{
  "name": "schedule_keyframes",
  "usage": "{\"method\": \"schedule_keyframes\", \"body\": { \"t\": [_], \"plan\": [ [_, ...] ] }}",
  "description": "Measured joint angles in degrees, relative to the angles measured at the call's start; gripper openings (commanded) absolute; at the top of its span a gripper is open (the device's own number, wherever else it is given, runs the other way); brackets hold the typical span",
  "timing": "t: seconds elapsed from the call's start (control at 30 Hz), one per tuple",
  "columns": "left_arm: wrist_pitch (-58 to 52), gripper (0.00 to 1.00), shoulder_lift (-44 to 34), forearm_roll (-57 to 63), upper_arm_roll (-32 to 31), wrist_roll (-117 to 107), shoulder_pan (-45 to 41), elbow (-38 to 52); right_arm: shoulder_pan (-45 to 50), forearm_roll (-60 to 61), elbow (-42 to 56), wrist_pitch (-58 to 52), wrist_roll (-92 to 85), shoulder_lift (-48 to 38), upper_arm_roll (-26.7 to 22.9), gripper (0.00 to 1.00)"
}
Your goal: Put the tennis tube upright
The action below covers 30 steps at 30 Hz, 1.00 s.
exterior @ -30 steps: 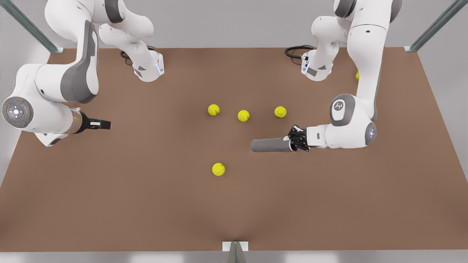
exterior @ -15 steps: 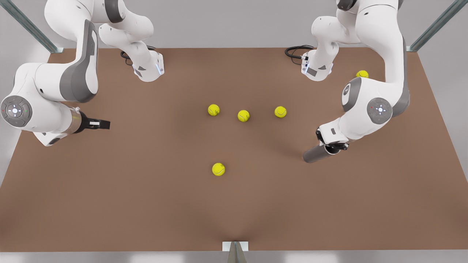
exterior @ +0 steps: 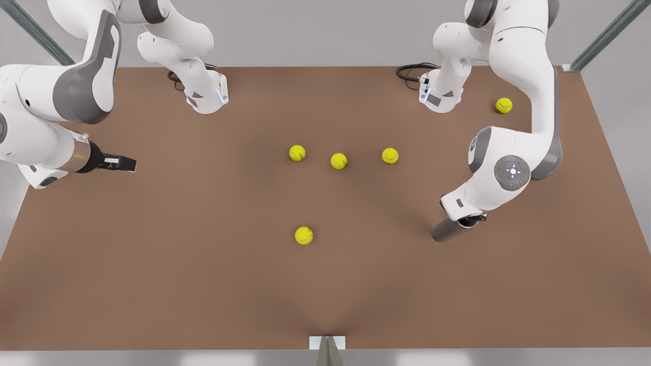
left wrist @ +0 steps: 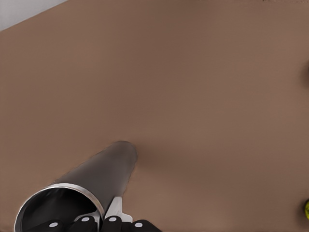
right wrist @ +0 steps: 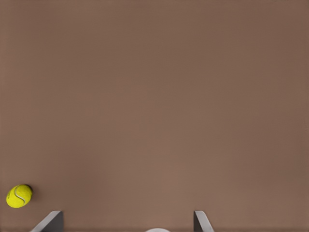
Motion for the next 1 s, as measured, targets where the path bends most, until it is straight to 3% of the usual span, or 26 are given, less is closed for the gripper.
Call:
{"method": "schedule_keyframes", "body": {
  "t": [0.4,0.43,0.47,0.77,0.87,0.93,1.0],
  "plan": [
    [0.7,0.21,2.8,-0.3,0.0,-3.8,0.0,0.0,0.1,0.4,0.0,-0.1,-0.1,0.4,-0.1,1.0],
    [0.8,0.42,2.8,-0.4,-0.1,-4.0,0.0,0.0,0.1,0.5,0.0,-0.1,-0.1,0.4,-0.1,1.0],
    [0.8,0.52,2.8,-0.6,-0.1,-4.1,0.0,0.0,0.1,0.5,0.0,-0.1,-0.1,0.4,-0.1,1.0],
    [0.6,0.51,2.7,-0.6,-0.2,-5.4,0.0,0.4,0.1,0.6,0.0,0.0,-0.1,0.5,-0.1,1.0],
    [-1.4,0.54,2.6,-0.5,-0.3,-5.8,0.0,4.6,0.1,0.6,0.0,0.0,-0.1,0.5,-0.1,1.0],
    [-3.5,1.0,2.5,-0.3,-0.4,-5.9,0.0,8.0,0.1,0.6,0.0,0.0,-0.1,0.5,-0.1,1.0],
    [-5.8,1.0,2.2,-0.2,-0.3,-6.0,0.0,11.5,0.1,0.6,0.0,0.0,-0.2,0.5,-0.1,1.0]
  ]
}}
